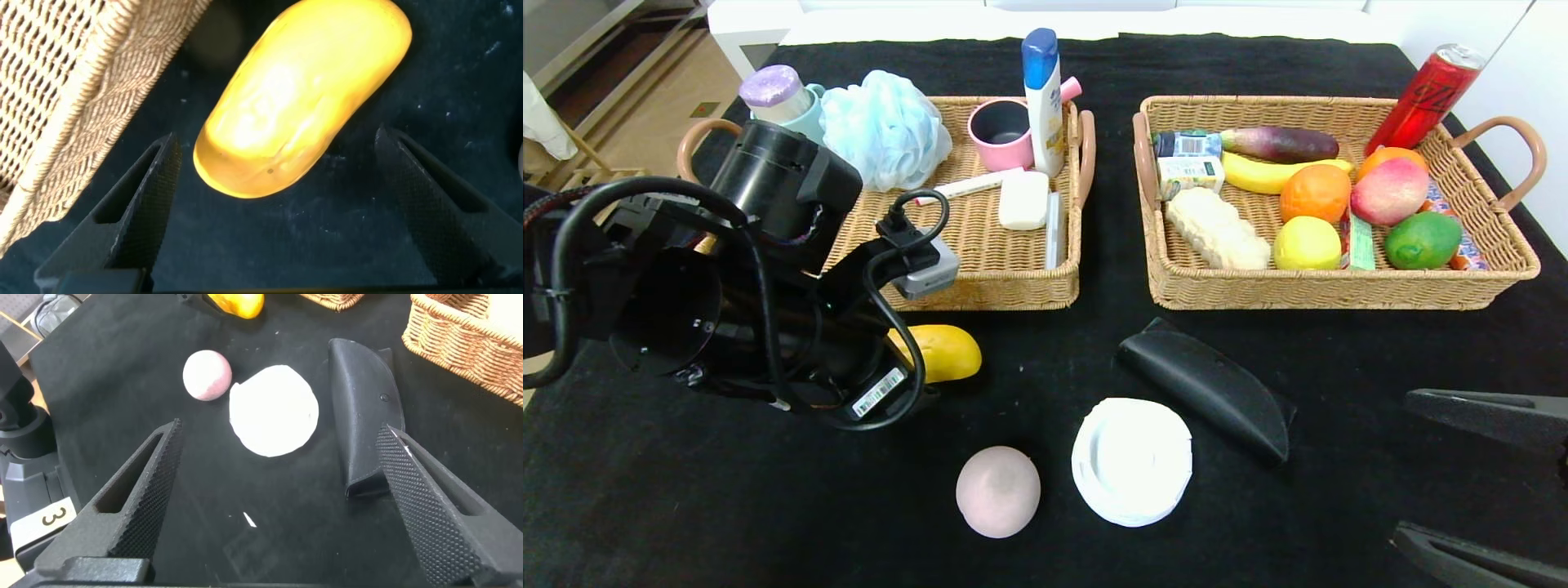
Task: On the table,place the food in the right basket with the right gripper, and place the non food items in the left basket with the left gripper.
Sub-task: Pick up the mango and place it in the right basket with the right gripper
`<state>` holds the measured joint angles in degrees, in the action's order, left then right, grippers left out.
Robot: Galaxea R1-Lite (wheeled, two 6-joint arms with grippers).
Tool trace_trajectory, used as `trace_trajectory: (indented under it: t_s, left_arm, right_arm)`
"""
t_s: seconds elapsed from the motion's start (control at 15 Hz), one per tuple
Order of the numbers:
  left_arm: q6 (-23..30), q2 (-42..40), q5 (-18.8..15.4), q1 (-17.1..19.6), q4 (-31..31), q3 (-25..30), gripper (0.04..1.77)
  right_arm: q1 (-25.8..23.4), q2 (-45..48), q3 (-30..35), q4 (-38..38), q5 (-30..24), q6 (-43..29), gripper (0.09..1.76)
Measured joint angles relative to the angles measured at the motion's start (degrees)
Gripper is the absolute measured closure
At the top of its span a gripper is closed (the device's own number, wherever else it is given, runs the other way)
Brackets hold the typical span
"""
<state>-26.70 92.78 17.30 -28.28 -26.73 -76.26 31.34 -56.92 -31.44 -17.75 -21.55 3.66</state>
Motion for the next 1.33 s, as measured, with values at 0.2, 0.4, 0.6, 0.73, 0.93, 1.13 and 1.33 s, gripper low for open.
trace_trajectory:
  t_s: [0.2,0.4,0.6,0.73,0.93,1.13,1.33]
  left_arm:
    - [0.07,0.22,-0.41,0.00,0.00,0.02,0.09]
    - [0.32,0.57,-0.46,0.00,0.04,0.24,0.09]
    - [0.63,0.93,-0.40,0.06,0.15,0.16,0.09]
    - [0.66,1.16,-0.44,0.09,0.22,0.11,0.09]
    - [1.05,1.56,-0.44,0.09,0.26,0.24,0.09]
    - [1.12,2.08,-0.30,0.06,0.30,0.27,0.09]
    - [1.12,2.56,-0.05,0.06,0.35,0.17,0.09]
  right_arm:
    - [0.00,-0.02,0.10,0.02,0.02,0.00,0.14]
    - [0.00,-0.07,0.10,0.02,0.06,0.00,0.14]
    - [0.00,-0.11,0.13,0.02,0.09,0.02,0.14]
    - [0.00,-0.13,0.22,0.02,0.06,0.02,0.14]
    - [0.00,-0.20,0.24,0.02,0.06,0.00,0.14]
    - [0.00,-0.24,0.24,0.00,0.15,0.00,0.14]
    - [-0.17,-0.33,0.27,0.04,0.13,0.00,0.14]
